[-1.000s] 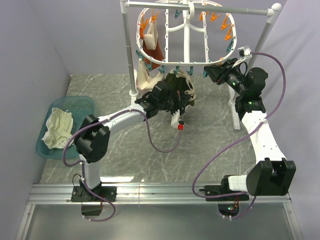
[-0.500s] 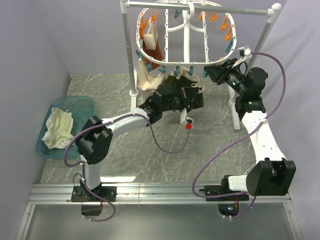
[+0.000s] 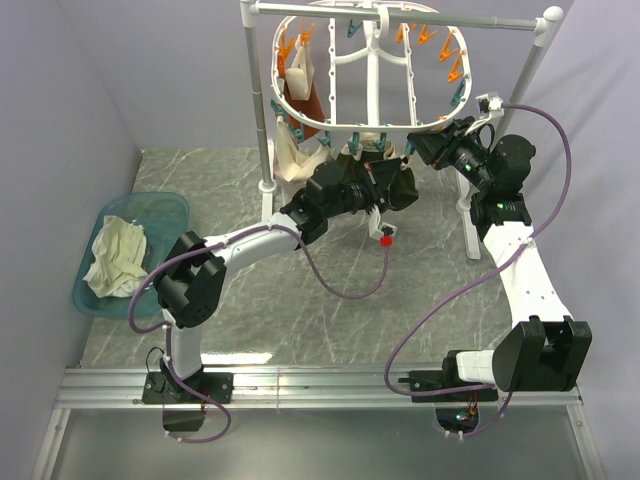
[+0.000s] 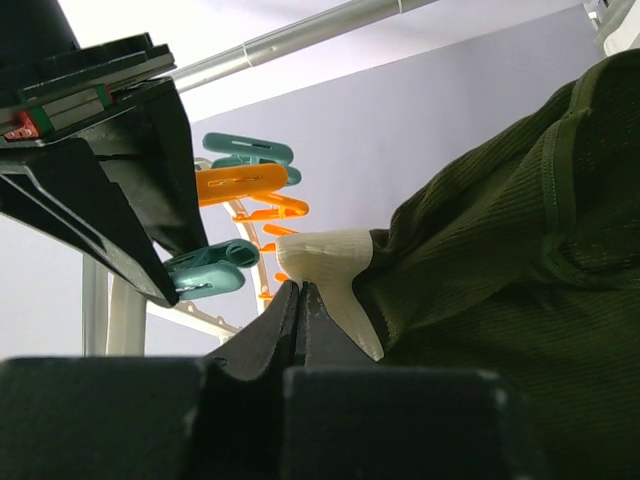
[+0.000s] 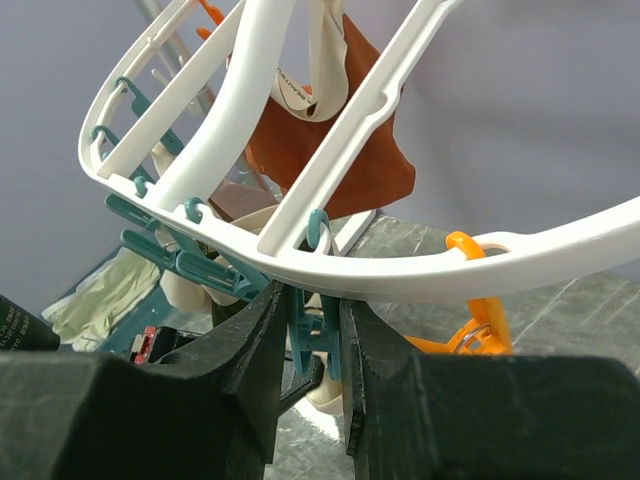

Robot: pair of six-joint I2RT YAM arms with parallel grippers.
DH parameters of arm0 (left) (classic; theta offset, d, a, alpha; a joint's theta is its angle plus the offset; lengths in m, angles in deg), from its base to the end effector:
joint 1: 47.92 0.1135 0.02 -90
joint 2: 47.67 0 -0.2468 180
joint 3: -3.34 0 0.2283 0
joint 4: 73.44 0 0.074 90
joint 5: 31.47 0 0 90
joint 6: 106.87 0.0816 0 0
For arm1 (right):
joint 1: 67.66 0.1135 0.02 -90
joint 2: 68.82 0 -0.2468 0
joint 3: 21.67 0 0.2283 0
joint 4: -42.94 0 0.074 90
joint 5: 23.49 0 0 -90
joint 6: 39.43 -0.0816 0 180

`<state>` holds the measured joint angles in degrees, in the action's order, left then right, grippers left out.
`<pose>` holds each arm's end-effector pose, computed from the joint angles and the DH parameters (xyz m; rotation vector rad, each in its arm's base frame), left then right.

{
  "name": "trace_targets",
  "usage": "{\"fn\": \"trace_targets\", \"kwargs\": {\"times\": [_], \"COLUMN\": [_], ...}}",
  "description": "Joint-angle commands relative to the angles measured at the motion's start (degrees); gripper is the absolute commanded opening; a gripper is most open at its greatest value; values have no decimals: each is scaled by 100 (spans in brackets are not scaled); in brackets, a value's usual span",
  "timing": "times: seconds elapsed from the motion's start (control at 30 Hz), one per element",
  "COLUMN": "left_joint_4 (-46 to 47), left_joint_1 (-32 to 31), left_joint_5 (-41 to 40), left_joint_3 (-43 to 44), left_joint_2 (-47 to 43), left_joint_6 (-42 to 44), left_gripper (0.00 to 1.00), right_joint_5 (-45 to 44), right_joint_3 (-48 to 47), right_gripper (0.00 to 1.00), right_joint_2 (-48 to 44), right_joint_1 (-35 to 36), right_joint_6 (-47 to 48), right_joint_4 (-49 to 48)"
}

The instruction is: Clip the underwear to the hanger

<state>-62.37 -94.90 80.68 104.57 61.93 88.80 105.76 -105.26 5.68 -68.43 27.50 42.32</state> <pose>0.3037 -0.3705 0.3198 1.5490 0.0562 0.5210 0.3154 0.0474 0.4105 -0.2841 1.4619 0.7944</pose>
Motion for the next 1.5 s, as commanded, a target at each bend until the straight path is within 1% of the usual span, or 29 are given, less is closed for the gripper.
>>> {"fn": "trace_targets", "kwargs": {"times": [0.0,0.3,0.6,1.47], "left_joint_4": [235,59,138,393], "left_joint_1": [-39,-30,-39,-65], "left_joint_5": [-80,17,0,105], "left_joint_3": [260,49,128,260], "left_joint_2": [-61,-299,-299,-317], "left_joint_6": [-117,-187,-310,-486], "left_gripper": [1,0,0,0], "right_joint_5": [48,-180,-145,-250], "right_joint_3": [-99,-81,-37,86], "right_gripper": [0,0,0,0], "right_joint_2": [-6,-23,-14,82], "right_joint_1": [7,7,-1,42], "right_joint_6": [31,206,417,505], "right_joint_4": [83,83,144,65]}}
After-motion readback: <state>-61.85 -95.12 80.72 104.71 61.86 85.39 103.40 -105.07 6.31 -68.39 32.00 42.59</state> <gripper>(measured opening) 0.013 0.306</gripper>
